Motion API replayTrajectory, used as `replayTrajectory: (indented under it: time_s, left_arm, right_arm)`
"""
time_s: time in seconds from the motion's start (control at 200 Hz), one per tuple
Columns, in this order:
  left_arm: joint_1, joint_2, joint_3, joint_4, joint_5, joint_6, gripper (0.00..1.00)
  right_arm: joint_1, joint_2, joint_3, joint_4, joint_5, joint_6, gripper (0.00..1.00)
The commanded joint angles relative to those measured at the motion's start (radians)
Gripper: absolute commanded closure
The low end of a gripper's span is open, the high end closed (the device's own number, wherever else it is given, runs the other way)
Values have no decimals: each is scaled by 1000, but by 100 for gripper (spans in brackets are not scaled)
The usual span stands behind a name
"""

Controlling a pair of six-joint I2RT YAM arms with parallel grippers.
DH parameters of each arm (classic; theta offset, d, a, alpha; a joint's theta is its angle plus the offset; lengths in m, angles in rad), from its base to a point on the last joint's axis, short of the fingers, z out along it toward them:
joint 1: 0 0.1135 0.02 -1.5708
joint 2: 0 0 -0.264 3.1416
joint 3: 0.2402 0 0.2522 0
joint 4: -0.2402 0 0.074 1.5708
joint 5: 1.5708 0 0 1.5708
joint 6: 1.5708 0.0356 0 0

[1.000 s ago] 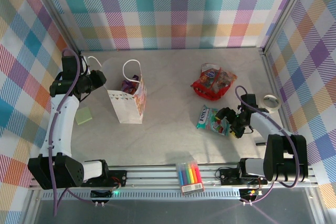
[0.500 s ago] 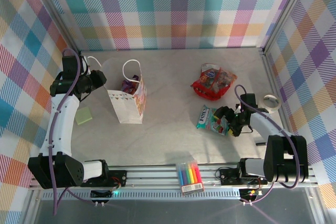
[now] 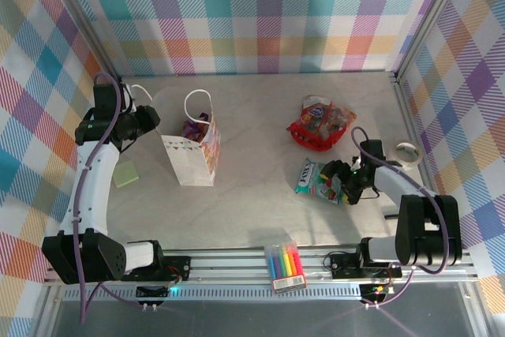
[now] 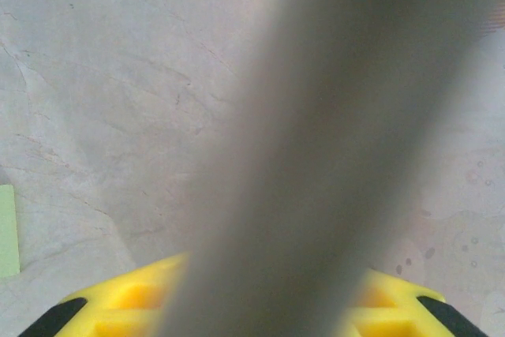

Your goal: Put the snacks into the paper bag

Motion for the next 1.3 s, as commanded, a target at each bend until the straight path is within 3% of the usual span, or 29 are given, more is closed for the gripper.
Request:
replayTrajectory:
  time_s: [0.0, 0.395, 0.65, 0.81, 1.15, 1.295]
  left_arm:
    - [-8, 6, 0, -11, -1, 9, 66]
    - [-9, 8, -1, -15, -9, 13, 66]
    - [-11, 10, -8, -12, -9, 12, 66]
    - [-12, 5, -6, -14, -10, 13, 66]
    - [-13, -5, -17, -8, -10, 13, 66]
    - [-14, 3, 1, -17, -3, 12, 66]
  right_arm:
    - [67, 46, 37, 49, -24, -10, 11]
    - [126, 134, 86, 41, 27, -13, 27]
    - [162, 154, 146, -37, 105, -65, 49]
    - [192, 167, 196, -90, 162, -104, 53]
    - [210, 162, 242, -139, 217, -140, 73]
    - [223, 146, 263, -160, 254, -153, 75]
